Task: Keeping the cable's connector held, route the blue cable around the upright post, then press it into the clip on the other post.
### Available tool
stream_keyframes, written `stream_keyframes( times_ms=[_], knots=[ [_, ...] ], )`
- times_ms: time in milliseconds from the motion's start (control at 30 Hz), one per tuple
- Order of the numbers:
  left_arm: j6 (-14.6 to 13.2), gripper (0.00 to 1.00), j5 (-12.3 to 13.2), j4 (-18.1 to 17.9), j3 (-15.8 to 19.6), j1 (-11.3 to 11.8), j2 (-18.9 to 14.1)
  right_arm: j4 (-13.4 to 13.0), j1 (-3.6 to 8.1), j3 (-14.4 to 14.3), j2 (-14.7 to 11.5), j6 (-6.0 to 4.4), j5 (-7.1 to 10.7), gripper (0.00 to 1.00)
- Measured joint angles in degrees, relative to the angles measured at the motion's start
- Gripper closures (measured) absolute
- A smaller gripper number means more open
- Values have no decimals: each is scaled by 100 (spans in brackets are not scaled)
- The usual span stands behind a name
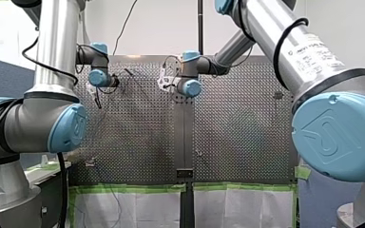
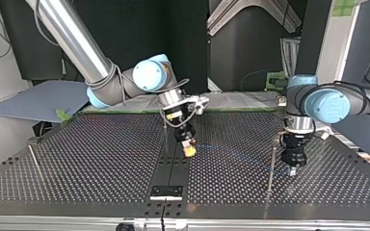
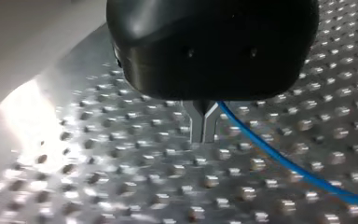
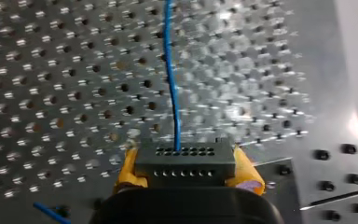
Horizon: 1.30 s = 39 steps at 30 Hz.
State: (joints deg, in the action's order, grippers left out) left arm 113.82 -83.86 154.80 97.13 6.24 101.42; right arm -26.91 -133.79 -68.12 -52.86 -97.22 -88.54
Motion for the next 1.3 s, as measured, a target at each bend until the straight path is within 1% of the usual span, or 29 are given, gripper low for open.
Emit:
stream_keyframes(
  times_ms=[133,400,433,467,500,533,567,600,667,733,767,867,900,933,1100,1300],
  knots=[
    [40,100,49,-14,0,-33,78,16,-17,-53,78,36,-3,100],
    [217,100,98,-52,3,-76,90,59,-47,-123,290,83,-6,100],
    [228,60,101,-53,3,-81,91,63,-49,-124,303,84,-6,100],
    [241,50,103,-50,3,-87,96,66,-51,-126,313,85,-6,100],
    [261,50,103,-45,2,-95,101,68,-52,-126,322,86,-7,100],
    [296,31,103,-32,1,-103,106,74,-54,-128,330,87,-8,100],
    [320,21,103,-20,2,-107,108,81,-56,-136,346,89,-12,100],
    [339,21,100,-1,1,-111,110,90,-59,-151,383,91,-17,100],
    [366,8,64,72,2,-120,114,96,-61,-180,448,93,-33,100],
    [378,8,-12,164,1,-132,115,91,-64,-225,498,95,-57,100],
    [381,5,-41,194,1,-138,115,88,-64,-246,515,95,-67,100],
    [384,5,-88,253,1,-165,138,84,-63,-308,576,96,-87,100],
    [385,5,-82,267,0,-175,160,82,-62,-325,609,96,-95,100],
    [385,2,-65,284,1,-189,198,81,-62,-338,635,96,-101,100],
    [354,2,6,326,-1,-267,374,83,-63,-401,787,101,-163,100],
    [355,2,63,322,0,-309,423,71,-54,-465,1022,104,-225,100]
  ],
)
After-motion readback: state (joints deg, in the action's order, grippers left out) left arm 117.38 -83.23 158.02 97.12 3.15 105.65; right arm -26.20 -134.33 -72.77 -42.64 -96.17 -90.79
